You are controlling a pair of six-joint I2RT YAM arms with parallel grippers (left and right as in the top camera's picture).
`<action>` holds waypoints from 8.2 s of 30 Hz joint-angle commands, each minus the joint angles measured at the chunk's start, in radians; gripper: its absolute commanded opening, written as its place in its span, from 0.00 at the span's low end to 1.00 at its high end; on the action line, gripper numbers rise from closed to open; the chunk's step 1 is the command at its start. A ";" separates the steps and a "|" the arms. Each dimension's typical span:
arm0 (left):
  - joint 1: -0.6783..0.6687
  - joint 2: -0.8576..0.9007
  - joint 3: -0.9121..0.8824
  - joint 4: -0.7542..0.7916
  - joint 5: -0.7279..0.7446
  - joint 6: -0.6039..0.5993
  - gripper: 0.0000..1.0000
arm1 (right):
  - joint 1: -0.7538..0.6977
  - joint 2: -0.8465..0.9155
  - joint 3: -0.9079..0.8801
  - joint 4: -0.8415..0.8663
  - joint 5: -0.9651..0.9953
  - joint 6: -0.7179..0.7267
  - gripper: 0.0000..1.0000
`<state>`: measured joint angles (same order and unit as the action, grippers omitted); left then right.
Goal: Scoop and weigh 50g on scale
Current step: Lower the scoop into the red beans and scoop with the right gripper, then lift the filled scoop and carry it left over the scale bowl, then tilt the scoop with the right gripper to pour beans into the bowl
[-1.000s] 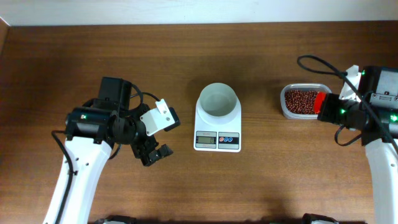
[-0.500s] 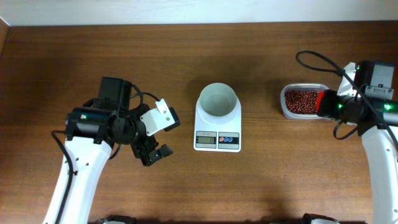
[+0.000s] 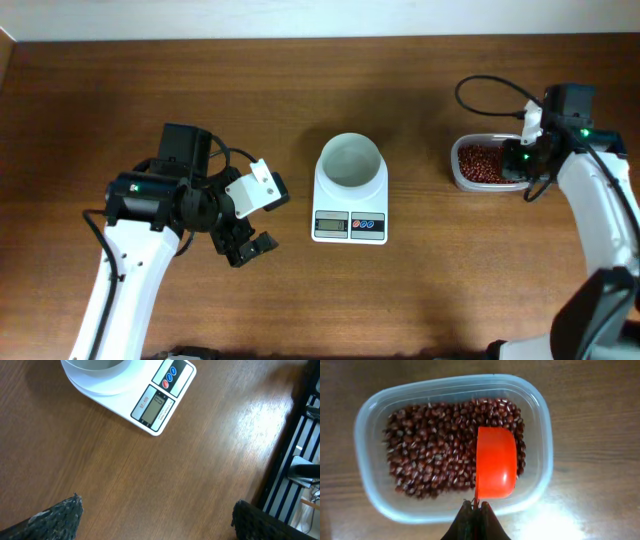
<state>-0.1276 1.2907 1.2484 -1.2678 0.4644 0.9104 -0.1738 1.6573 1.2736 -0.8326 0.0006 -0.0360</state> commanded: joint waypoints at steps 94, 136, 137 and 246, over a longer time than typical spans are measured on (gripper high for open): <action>0.004 0.003 0.017 0.001 0.018 0.019 0.99 | -0.524 0.141 0.005 -0.168 -1.213 -0.043 0.04; 0.004 0.003 0.017 0.001 0.018 0.019 0.99 | 0.139 0.141 0.005 0.187 -1.160 0.213 0.04; 0.004 0.003 0.017 0.001 0.018 0.019 0.99 | 0.149 0.141 0.005 0.190 -1.147 0.213 0.04; 0.004 0.003 0.017 0.001 0.018 0.019 0.99 | 0.285 0.141 0.005 0.351 -0.954 -0.332 0.04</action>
<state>-0.1276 1.2907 1.2484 -1.2682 0.4644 0.9169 0.1074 1.7927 1.2724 -0.4858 -0.9333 -0.3466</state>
